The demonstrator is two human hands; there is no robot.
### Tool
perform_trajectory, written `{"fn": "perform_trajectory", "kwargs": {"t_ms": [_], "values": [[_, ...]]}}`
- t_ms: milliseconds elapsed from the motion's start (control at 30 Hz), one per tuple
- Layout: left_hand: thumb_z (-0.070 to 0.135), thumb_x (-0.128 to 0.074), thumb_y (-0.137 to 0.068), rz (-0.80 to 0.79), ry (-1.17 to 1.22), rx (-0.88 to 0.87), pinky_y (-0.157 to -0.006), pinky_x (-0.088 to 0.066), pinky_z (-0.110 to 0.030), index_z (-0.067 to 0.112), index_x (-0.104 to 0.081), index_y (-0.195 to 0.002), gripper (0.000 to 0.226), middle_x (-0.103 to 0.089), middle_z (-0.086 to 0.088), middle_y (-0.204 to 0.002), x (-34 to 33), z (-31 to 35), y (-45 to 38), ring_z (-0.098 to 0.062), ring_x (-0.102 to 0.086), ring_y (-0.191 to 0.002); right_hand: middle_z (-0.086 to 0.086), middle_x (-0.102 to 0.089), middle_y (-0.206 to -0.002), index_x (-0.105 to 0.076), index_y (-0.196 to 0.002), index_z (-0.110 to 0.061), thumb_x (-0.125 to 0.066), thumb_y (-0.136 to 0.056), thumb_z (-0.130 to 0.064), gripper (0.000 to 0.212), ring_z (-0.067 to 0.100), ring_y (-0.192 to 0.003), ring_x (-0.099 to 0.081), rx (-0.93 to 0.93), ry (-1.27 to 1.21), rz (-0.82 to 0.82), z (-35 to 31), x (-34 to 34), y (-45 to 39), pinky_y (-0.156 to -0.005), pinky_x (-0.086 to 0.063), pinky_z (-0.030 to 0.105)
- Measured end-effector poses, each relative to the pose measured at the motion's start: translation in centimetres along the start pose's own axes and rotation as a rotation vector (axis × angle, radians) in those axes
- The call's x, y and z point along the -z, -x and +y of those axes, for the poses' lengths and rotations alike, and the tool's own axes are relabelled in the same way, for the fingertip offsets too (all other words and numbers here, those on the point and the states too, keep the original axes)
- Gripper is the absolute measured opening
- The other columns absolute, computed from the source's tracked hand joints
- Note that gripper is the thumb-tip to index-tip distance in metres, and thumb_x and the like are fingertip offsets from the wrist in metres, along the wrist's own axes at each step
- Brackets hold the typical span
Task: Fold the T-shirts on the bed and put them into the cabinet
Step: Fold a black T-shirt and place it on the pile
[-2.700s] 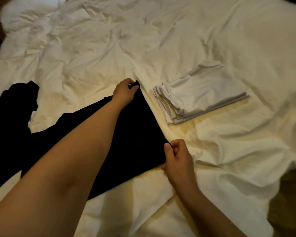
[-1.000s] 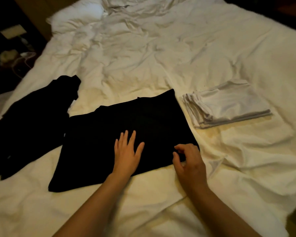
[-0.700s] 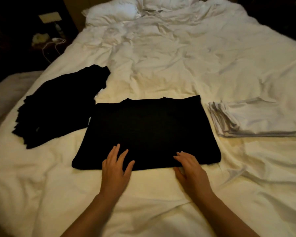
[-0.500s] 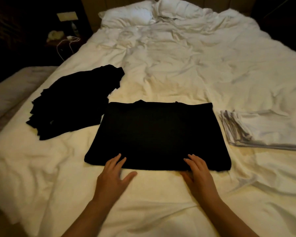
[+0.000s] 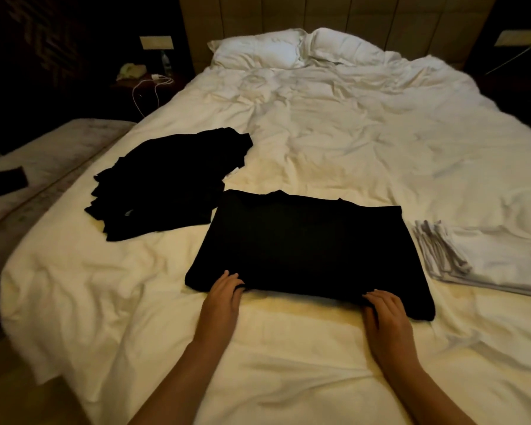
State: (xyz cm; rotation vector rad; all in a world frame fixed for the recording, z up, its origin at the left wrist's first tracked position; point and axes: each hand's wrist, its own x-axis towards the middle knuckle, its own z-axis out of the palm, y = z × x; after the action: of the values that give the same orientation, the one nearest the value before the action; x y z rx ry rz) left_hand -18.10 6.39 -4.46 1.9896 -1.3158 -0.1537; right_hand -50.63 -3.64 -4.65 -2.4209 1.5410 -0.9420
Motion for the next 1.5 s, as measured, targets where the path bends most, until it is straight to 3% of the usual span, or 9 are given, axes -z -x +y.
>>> {"fn": "perform_trajectory", "kwargs": {"t_ms": [100, 267, 467, 633, 767, 967, 1100, 1333, 1500], "values": [[0.005, -0.069, -0.091, 0.037, -0.011, -0.047, -0.101, -0.035, -0.016, 0.006, -0.073, -0.108, 0.017, -0.070, -0.011, -0.113, 0.5, 0.4, 1.1, -0.027, -0.064, -0.115, 0.014, -0.068, -0.104, -0.071, -0.104, 0.000, -0.063, -0.088, -0.004, 0.018, 0.029, -0.106, -0.057, 0.006, 0.002, 0.037, -0.3, 1.1, 0.5, -0.092, -0.042, 0.032], [0.034, -0.056, -0.094, 0.173, -0.011, -0.147, -0.075, -0.045, -0.023, 0.011, -0.074, -0.094, 0.029, -0.071, -0.002, -0.089, 2.3, 1.4, 3.9, -0.017, -0.065, -0.082, 0.011, -0.067, -0.089, -0.072, -0.089, 0.000, -0.045, -0.085, -0.026, 0.038, 0.023, -0.093, -0.055, 0.043, -0.041, 0.115, -1.0, 3.3, 2.2, -0.082, -0.042, 0.029], [0.035, -0.050, -0.100, 0.315, -0.051, -0.314, -0.080, -0.051, -0.031, 0.010, -0.075, -0.092, 0.036, -0.070, -0.001, -0.090, 4.5, 2.3, 7.1, -0.017, -0.063, -0.086, 0.010, -0.064, -0.075, -0.071, -0.078, 0.001, -0.051, -0.084, -0.020, 0.030, 0.023, -0.077, -0.055, 0.150, -0.069, 0.252, -1.9, 6.3, 4.7, -0.071, -0.043, 0.030], [0.041, -0.048, -0.104, 0.335, -0.119, -0.373, -0.072, -0.048, -0.033, 0.010, -0.073, -0.090, 0.042, -0.066, -0.001, -0.084, 5.1, 2.5, 7.9, -0.021, -0.060, -0.078, 0.010, -0.063, -0.072, -0.069, -0.074, 0.001, -0.052, -0.085, -0.020, 0.029, 0.018, -0.075, -0.051, 0.180, -0.081, 0.328, -2.3, 8.0, 5.2, -0.068, -0.040, 0.025], [0.031, -0.057, -0.100, 0.361, -0.170, -0.428, -0.066, -0.045, -0.037, 0.006, -0.067, -0.079, 0.034, -0.058, -0.005, -0.075, 5.2, 2.9, 5.5, -0.025, -0.053, -0.071, 0.010, -0.063, -0.074, -0.068, -0.075, 0.000, -0.053, -0.087, -0.024, 0.031, 0.022, -0.077, -0.053, 0.160, -0.069, 0.332, -1.5, 7.9, 3.3, -0.065, -0.039, 0.028], [0.038, -0.054, -0.099, 0.270, -0.155, -0.400, -0.069, -0.042, -0.033, 0.008, -0.062, -0.078, 0.038, -0.057, -0.005, -0.075, 4.8, 3.1, -0.7, -0.024, -0.054, -0.073, 0.009, -0.052, -0.066, -0.055, -0.067, -0.004, -0.048, -0.087, -0.030, 0.033, 0.030, -0.067, -0.053, 0.096, 0.022, 0.229, -0.9, 7.1, -2.2, -0.055, -0.037, 0.033], [0.044, -0.050, -0.098, 0.179, -0.231, -0.372, -0.066, -0.040, -0.032, 0.010, -0.060, -0.077, 0.041, -0.057, -0.003, -0.072, 3.6, 3.1, -6.0, -0.024, -0.055, -0.071, 0.003, -0.046, -0.068, -0.048, -0.071, -0.009, -0.063, -0.090, -0.024, 0.028, 0.029, -0.074, -0.051, 0.017, 0.127, 0.041, -0.5, 6.5, -7.0, -0.054, -0.034, 0.033], [0.036, -0.061, -0.098, -0.014, -0.306, -0.222, -0.074, -0.042, -0.039, 0.008, -0.062, -0.083, 0.032, -0.061, -0.008, -0.078, 0.4, 3.7, -12.5, -0.029, -0.055, -0.081, 0.012, -0.061, -0.087, -0.053, -0.086, -0.009, -0.051, -0.098, -0.032, 0.026, 0.032, -0.096, -0.054, -0.035, 0.273, -0.213, 1.2, 3.3, -12.9, -0.068, -0.038, 0.039], [0.038, -0.058, -0.099, -0.072, -0.336, -0.161, -0.072, -0.039, -0.038, 0.006, -0.062, -0.083, 0.036, -0.060, -0.011, -0.078, -1.9, 3.3, -15.6, -0.030, -0.054, -0.081, 0.015, -0.064, -0.083, -0.060, -0.086, -0.004, -0.053, -0.096, -0.031, 0.029, 0.034, -0.088, -0.057, -0.029, 0.375, -0.254, 2.5, 0.7, -15.5, -0.068, -0.044, 0.041]]}}
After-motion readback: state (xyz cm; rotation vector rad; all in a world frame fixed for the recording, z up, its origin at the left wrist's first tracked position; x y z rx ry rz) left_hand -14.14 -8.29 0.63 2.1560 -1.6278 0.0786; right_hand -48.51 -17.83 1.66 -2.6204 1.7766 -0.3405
